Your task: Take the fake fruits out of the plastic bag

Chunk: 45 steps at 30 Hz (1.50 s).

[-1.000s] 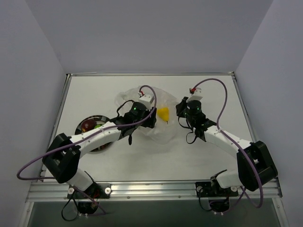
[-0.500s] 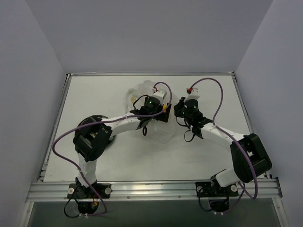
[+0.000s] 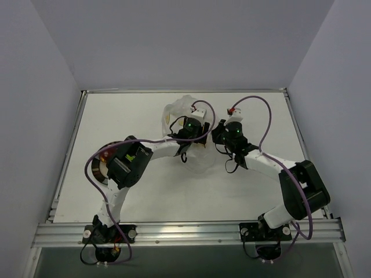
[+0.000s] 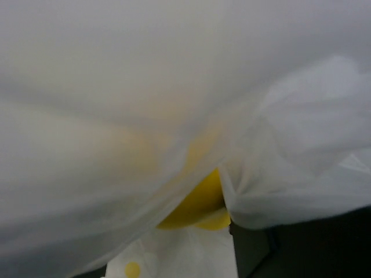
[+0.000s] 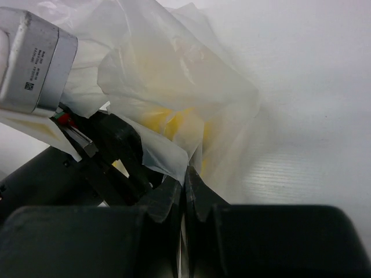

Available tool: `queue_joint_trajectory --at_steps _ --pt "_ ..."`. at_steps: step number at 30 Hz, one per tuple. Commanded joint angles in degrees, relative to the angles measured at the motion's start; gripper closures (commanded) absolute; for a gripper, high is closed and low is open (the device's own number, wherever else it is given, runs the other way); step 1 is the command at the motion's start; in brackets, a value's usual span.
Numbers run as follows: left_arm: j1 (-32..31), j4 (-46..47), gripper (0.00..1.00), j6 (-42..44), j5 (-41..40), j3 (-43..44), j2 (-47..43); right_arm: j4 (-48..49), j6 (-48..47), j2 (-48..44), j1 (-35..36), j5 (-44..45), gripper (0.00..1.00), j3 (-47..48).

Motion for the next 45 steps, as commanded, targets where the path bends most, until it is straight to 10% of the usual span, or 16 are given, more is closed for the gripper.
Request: queue_joint_trajectory --at_steps 1,26,41,45 --pt "0.91 3.94 0.62 1.02 -2.43 1.94 -1.47 2.85 0.42 -1.4 -0.86 -0.69 1.0 0.43" --pt "0.91 14.66 0.78 -17.07 16.45 -28.38 -37.06 3.56 -0.19 -2.36 1.06 5.9 1.0 -4.06" --pt "1.96 8.09 0.79 -13.57 -4.36 -29.81 -49.38 17.97 -5.64 -25.45 13.64 10.48 1.0 -21.98" --pt "3.81 10.01 0.79 -16.46 3.44 -26.21 -47.36 8.59 -6.78 -23.48 13.55 13.27 1.0 -16.74"
